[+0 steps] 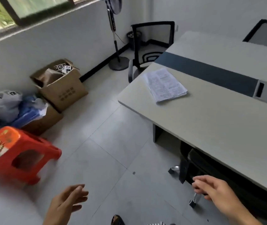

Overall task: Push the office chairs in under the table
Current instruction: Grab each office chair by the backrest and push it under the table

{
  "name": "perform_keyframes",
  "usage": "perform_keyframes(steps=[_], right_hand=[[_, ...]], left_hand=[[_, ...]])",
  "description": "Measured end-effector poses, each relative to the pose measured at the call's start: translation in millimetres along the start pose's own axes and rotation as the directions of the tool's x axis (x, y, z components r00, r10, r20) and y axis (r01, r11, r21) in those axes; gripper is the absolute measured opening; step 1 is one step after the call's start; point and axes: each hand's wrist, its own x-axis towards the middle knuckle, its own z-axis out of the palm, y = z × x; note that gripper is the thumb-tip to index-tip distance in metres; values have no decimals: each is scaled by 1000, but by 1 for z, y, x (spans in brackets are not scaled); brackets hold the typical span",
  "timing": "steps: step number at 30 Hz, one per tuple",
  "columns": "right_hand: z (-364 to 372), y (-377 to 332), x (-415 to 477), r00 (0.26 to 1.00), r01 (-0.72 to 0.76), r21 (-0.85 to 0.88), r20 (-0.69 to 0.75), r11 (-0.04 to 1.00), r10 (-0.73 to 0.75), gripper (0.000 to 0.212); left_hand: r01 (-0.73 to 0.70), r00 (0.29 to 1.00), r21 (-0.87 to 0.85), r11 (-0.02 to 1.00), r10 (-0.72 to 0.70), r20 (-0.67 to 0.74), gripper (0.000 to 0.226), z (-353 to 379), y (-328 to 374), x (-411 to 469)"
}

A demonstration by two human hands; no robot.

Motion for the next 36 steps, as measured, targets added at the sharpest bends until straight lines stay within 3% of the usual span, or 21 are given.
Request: perform_keyframes(steps=[5, 12, 20, 26, 32, 36], right_hand=[[90, -71, 25, 996, 56, -37, 65, 998, -54, 9], [208, -158, 44, 979, 121, -35, 172, 992, -113, 10], [268, -231, 119, 981, 114, 5, 161, 993, -113, 11], [322, -324, 239, 983, 126, 55, 126, 990, -132, 13], [377, -474, 334, 942, 280, 53, 176, 959, -285, 11], [397, -544, 385, 922, 328, 55, 197, 943, -332, 11]], left_hand=[[34, 993, -90, 995, -44, -107, 16, -91, -14, 18], [-80, 964, -157, 984, 36, -265, 17, -204, 6, 79], [-24, 971, -164, 986, -17, -240, 16, -242, 38, 196], [-13, 971, -135, 991, -20, -239, 13, -284, 110, 314], [-114, 959, -125, 986, 77, -273, 15, -314, 204, 434], [-71, 975, -156, 985, 36, -219, 15, -314, 242, 509]])
